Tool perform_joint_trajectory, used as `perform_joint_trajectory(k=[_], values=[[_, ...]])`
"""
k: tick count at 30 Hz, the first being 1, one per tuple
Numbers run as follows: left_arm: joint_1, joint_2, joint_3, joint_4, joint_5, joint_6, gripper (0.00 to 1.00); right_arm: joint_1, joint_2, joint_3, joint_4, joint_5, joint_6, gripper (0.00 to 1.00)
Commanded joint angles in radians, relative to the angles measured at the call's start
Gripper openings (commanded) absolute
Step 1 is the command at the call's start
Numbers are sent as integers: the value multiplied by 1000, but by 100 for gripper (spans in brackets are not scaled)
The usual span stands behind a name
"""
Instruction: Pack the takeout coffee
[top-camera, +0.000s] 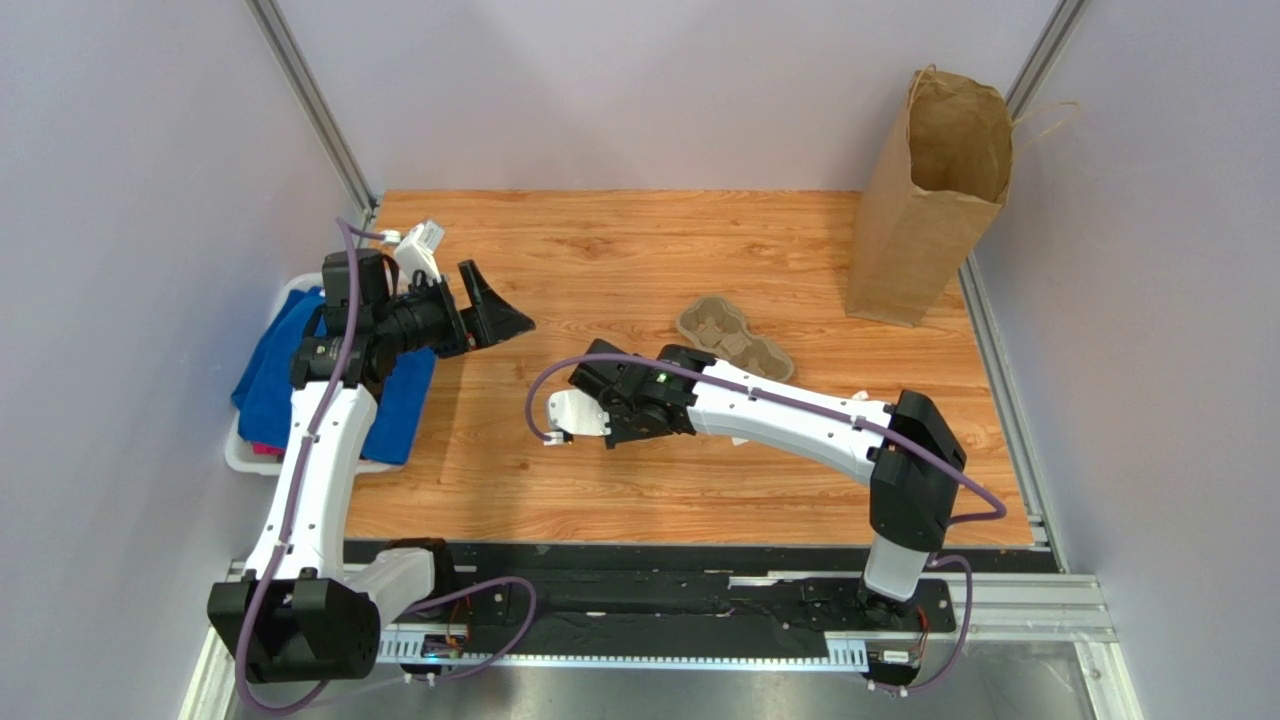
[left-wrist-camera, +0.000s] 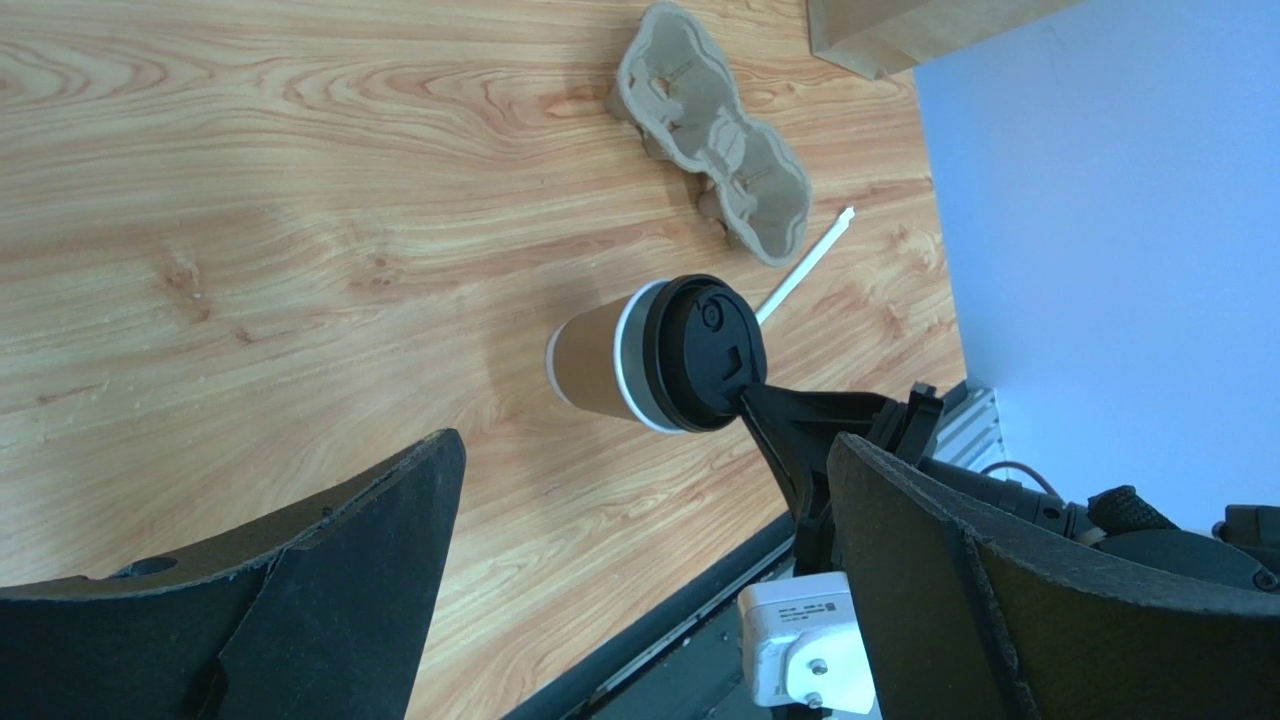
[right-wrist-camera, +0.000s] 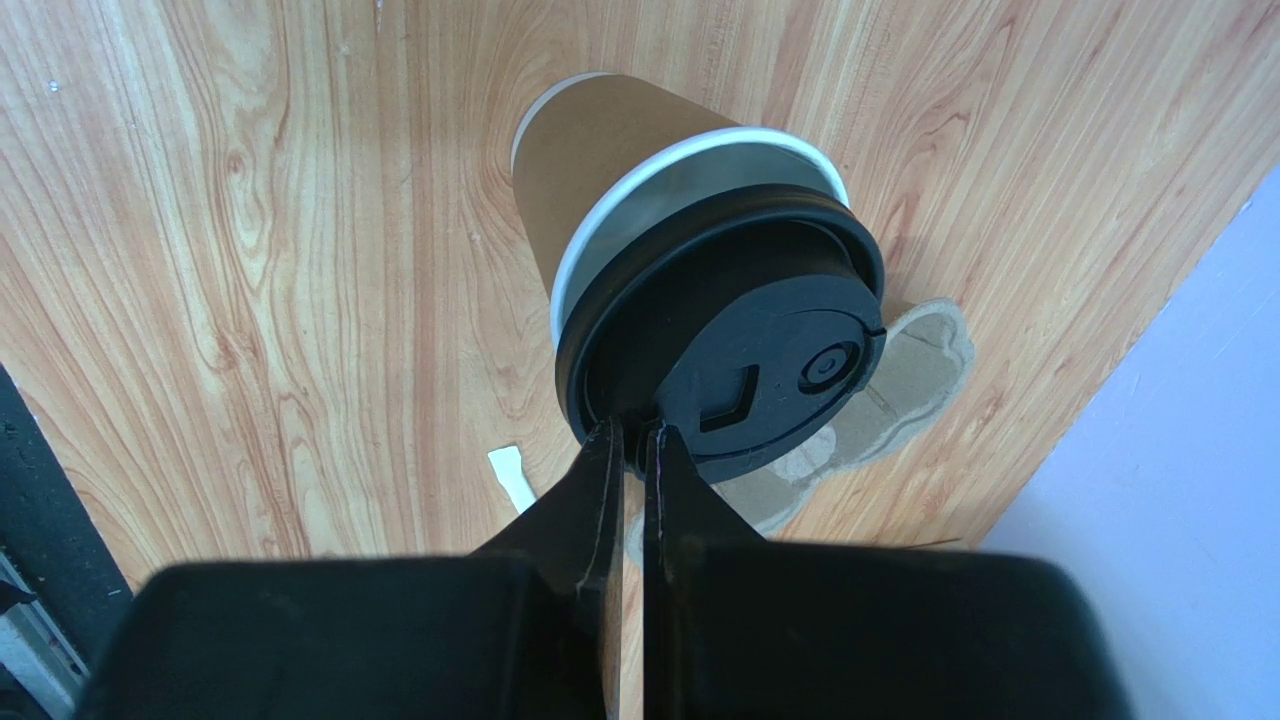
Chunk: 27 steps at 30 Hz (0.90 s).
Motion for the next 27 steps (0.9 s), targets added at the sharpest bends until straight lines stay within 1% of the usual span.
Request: perform_joint_trajectory(k=[1,16,27], values=[[7,-3,37,3,-2,11,99,8,21,40,-1,13,26,0],[11,16,40,3,-1,9,99,13,48,80,-3,15,7,0],[14,22,41,2,-1,11,99,14,64,92,-29,-11,10,0]])
